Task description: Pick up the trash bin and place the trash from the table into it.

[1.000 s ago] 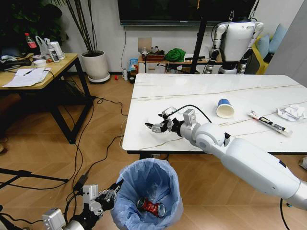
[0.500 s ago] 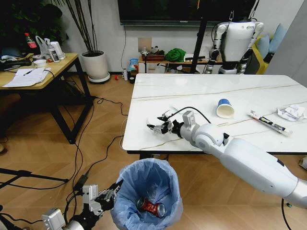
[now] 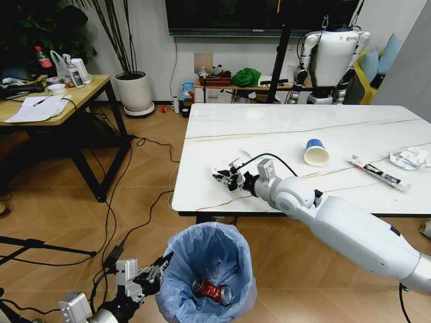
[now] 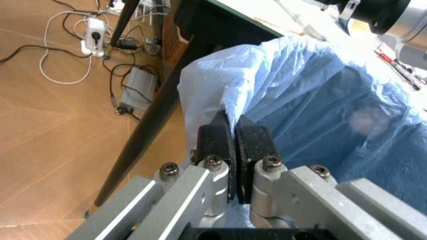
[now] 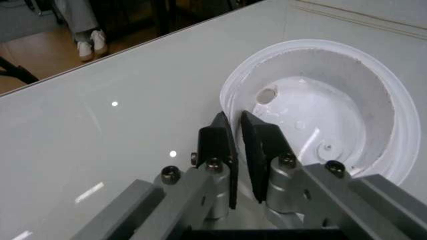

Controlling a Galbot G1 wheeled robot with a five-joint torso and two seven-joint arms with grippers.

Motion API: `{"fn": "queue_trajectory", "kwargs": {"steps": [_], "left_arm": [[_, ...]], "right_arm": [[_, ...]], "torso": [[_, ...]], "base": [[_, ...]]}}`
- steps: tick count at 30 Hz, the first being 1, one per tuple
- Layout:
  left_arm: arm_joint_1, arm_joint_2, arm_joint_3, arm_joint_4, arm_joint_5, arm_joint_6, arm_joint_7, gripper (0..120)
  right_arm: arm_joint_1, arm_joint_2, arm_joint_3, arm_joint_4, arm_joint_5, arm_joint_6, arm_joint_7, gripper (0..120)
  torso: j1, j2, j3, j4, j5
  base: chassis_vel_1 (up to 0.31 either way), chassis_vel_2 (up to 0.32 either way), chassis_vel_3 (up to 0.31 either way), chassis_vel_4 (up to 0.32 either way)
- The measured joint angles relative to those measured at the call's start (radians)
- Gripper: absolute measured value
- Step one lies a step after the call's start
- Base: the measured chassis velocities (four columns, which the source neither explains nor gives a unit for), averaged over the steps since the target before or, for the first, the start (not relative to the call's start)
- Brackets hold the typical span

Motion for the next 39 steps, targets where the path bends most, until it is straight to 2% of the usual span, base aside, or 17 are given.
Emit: {"fn": "queue_trajectory", "kwargs": {"steps": [1,6,13,16,18,20,22,23,28,32,35,39], "left_arm": [[0.0,-0.001,0.0,0.0,0.0,0.0,0.0,0],[0.0,-0.003,0.002,0.0,0.0,0.0,-0.001,0],[-0.01,0.003,0.012,0.0,-0.002,0.0,-0.005,0],[-0.024,0.012,0.024,0.007,-0.01,0.0,-0.014,0],[-0.027,0.014,0.027,0.009,-0.011,0.0,-0.015,0],[-0.041,0.024,0.035,0.02,-0.018,-0.001,-0.021,0],[-0.042,0.024,0.035,0.021,-0.018,-0.002,-0.022,0],[-0.036,0.018,0.03,0.021,-0.016,-0.003,-0.021,0],[-0.022,-0.012,0.016,0.008,0.0,-0.007,-0.019,0],[-0.022,-0.014,0.015,0.004,0.001,-0.008,-0.019,0],[-0.022,-0.011,0.019,0.004,0.002,-0.008,-0.017,0],[-0.023,-0.008,0.019,0.004,0.0,-0.008,-0.017,0]], "right_arm": [[-0.004,-0.002,0.003,0.003,-0.001,0.0,-0.001,0],[-0.027,-0.01,0.026,0.021,-0.002,0.001,-0.002,0],[-0.091,-0.065,0.124,0.113,0.02,0.022,-0.002,0],[-0.17,-0.127,0.228,0.221,0.055,0.057,-0.001,0],[-0.189,-0.14,0.25,0.243,0.059,0.066,0.0,0],[-0.313,-0.193,0.35,0.363,0.066,0.113,0.0,0],[-0.325,-0.197,0.356,0.373,0.066,0.116,0.0,0],[-0.373,-0.207,0.369,0.417,0.062,0.135,-0.003,0],[-0.441,-0.199,0.35,0.486,0.04,0.184,-0.009,0],[-0.497,-0.199,0.353,0.515,0.023,0.206,-0.011,0],[-0.573,-0.214,0.367,0.533,-0.009,0.262,-0.036,0],[-0.618,-0.228,0.371,0.543,-0.024,0.296,-0.076,0]], "torso": [[0.0,0.0,0.0,0.0,0.0],[0.0,0.0,0.0,0.0001,0.0001],[0.0,0.0,0.0,0.0001,0.0001],[0.0,0.0,0.0,0.0,0.0002],[0.0,0.0,0.0,0.0,0.0001],[0.0,0.0,0.0,-0.0004,-0.0001],[0.0,0.0,0.0,-0.0005,-0.0001],[0.0,0.0,0.0,-0.0009,-0.0001],[0.0,0.0,0.0,0.0009,0.0001],[0.0,0.0,0.0,0.0003,0.0001],[0.0,0.0,0.0,-0.0003,0.0001],[0.0,0.0,0.0,0.0,0.0001]], "base": [[0.0,0.0,0.0,0.0],[0.0,0.0,0.0,0.0],[0.0,0.0,0.0,0.0],[0.0,0.0,0.0,0.0],[0.0,0.0,0.0,0.0],[0.0,0.0,0.0,0.0],[0.0,0.0,0.0,0.0],[0.0,0.0,0.0,0.0],[0.0,0.0,0.0,0.0],[0.0,0.0,0.0,0.0],[0.0,0.0,0.0,0.0],[0.0,0.0,0.0,0.0]]}}
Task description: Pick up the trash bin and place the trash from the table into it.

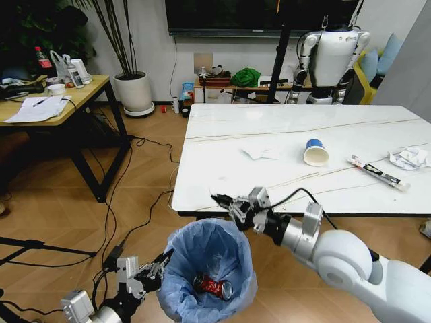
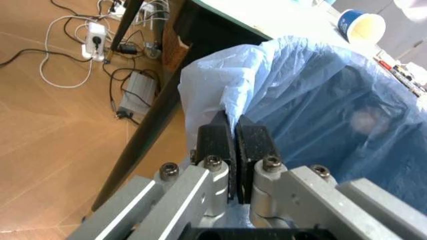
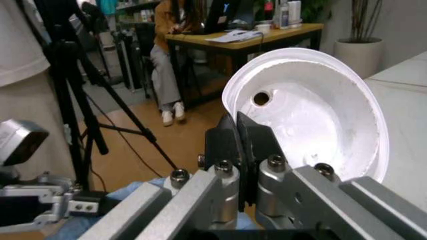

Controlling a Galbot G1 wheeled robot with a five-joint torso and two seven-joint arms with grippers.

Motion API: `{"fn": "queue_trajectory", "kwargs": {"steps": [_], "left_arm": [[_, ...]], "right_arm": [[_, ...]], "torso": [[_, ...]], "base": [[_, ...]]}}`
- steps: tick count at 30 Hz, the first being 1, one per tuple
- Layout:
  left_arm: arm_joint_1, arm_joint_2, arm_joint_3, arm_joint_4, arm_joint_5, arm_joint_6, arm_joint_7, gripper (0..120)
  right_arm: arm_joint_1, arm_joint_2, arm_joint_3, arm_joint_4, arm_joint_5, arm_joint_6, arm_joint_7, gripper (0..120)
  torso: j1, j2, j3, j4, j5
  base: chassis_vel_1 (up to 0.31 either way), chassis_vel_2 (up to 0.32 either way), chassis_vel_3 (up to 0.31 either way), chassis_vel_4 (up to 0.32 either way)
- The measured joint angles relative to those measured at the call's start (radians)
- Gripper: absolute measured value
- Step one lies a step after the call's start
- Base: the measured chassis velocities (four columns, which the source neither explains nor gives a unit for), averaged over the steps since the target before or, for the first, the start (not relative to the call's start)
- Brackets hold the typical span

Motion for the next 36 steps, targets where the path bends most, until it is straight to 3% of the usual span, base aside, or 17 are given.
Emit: {"fn": "queue_trajectory", "kwargs": {"steps": [8,18,36], "left_arm": [[-0.008,-0.001,-0.003,0.004,-0.003,0.0,0.0,0],[-0.017,-0.003,-0.002,0.011,-0.005,0.0,0.0,0],[-0.006,-0.005,-0.003,0.007,0.0,0.003,-0.002,0]], "right_arm": [[-0.123,-0.053,0.012,0.02,-0.1,0.101,-0.111,0],[-0.197,-0.06,0.008,0.023,-0.158,0.115,-0.146,4],[-0.15,-0.039,0.033,0.043,-0.096,0.075,-0.098,68]], "torso": [[0.0,0.0,0.0,0.0,0.0],[0.0,0.0,0.0,0.0,-0.0001],[0.0,0.0,0.0,0.0,0.0]], "base": [[0.0,0.0,0.0,0.0],[0.0,0.0,0.0,0.0],[0.0,0.0,0.0,0.0]]}}
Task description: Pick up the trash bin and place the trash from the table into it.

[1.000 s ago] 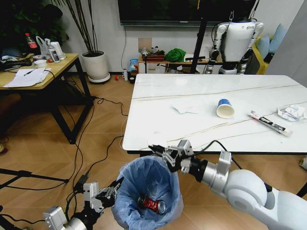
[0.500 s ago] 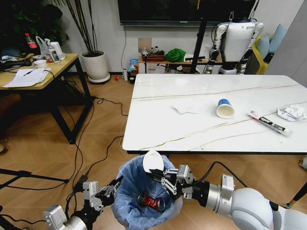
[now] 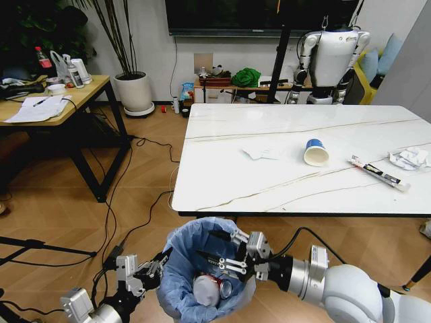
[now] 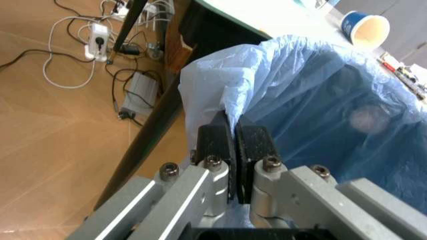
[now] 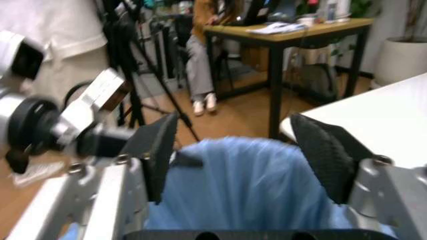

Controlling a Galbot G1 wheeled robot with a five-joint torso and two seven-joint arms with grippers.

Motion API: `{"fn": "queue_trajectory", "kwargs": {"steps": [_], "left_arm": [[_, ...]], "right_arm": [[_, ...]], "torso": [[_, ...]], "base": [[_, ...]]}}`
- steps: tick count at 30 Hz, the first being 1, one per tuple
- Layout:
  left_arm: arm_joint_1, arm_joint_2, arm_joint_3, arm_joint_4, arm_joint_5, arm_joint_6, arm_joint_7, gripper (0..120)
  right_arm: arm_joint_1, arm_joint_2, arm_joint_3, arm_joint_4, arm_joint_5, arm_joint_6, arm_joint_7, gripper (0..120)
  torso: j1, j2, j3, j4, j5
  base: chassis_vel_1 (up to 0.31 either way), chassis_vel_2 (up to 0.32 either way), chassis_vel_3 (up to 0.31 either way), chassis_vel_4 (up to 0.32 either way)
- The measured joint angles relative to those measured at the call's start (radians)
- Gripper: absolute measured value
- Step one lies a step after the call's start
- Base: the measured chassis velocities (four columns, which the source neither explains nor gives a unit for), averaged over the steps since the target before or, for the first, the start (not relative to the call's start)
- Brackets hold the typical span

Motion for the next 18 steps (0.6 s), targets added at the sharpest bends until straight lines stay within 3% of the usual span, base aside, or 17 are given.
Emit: {"fn": "queue_trajectory", "kwargs": {"steps": [7,14,18], "left_arm": [[0.009,-0.007,0.009,-0.002,0.014,0.0,0.003,0],[0.012,-0.015,0.013,-0.002,0.024,-0.001,0.005,0],[0.018,-0.02,0.013,-0.006,0.029,-0.002,0.007,0]], "right_arm": [[0.089,0.002,0.088,-0.007,0.088,-0.065,0.19,97],[0.192,0.026,0.099,-0.085,0.11,-0.071,0.281,100],[0.294,0.068,0.075,-0.149,0.17,-0.134,0.336,100]], "torso": [[0.0,0.0,0.0,0.0,-0.0003],[0.0,0.0,0.0,-0.0001,-0.0001],[0.0,0.0,0.0,0.0,0.0]], "base": [[0.0,0.0,0.0,0.0],[0.0,0.0,0.0,0.0],[0.0,0.0,0.0,0.0]]}}
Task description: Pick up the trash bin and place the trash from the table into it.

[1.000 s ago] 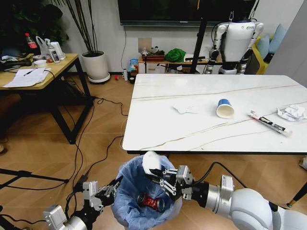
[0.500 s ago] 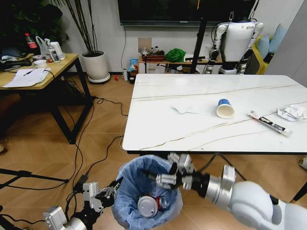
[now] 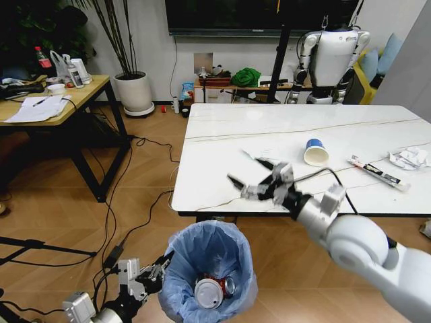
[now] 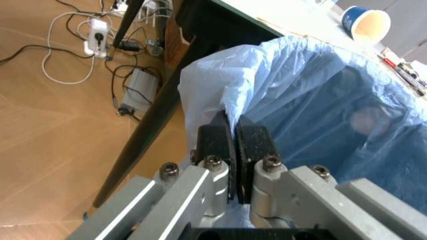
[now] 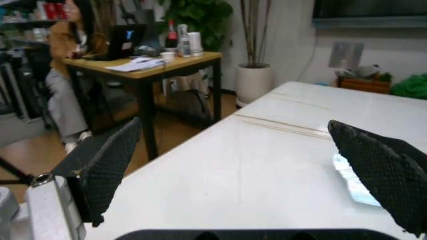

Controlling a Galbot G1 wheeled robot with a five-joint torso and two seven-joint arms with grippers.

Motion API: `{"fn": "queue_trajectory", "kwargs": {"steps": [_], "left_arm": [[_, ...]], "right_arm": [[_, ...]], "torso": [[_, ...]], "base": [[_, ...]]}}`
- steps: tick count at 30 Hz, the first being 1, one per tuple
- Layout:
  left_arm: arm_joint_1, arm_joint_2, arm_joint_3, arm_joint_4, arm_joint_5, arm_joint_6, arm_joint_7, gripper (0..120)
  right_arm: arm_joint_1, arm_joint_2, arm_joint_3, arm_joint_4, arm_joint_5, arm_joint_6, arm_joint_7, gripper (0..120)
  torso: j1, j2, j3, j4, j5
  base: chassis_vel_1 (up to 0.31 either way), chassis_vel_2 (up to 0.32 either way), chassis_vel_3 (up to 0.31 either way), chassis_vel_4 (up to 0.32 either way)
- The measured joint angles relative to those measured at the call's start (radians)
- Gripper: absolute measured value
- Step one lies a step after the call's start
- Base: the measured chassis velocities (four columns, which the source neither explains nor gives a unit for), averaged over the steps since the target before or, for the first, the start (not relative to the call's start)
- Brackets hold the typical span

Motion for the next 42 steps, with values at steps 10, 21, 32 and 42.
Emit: {"fn": "queue_trajectory", "kwargs": {"steps": [10,21,32,42], "left_arm": [[-0.006,0.01,-0.006,-0.002,-0.008,0.0,0.001,0],[-0.018,0.03,-0.015,0.0,-0.034,0.0,-0.002,0],[-0.02,0.033,-0.024,0.002,-0.042,0.001,-0.002,0],[-0.024,0.036,-0.027,0.008,-0.049,0.001,-0.003,0]], "right_arm": [[0.238,0.094,-0.06,-0.249,0.052,-0.165,0.076,100],[0.293,0.131,-0.119,-0.386,0.042,-0.248,0.103,100],[0.396,0.2,-0.21,-0.54,0.044,-0.265,0.106,100],[0.424,0.218,-0.229,-0.632,0.029,-0.264,0.076,98]], "torso": [[0.0,0.0,0.0,0.0002,0.0],[0.0,0.0,0.0,-0.0003,-0.0001],[0.0,0.0,0.0,0.0001,-0.0001],[0.0,0.0,0.0,0.0,-0.0002]], "base": [[0.0,0.0,0.0,0.0],[0.0,0.0,0.0,0.0],[0.0,0.0,0.0,0.0],[0.0,0.0,0.0,0.0]]}}
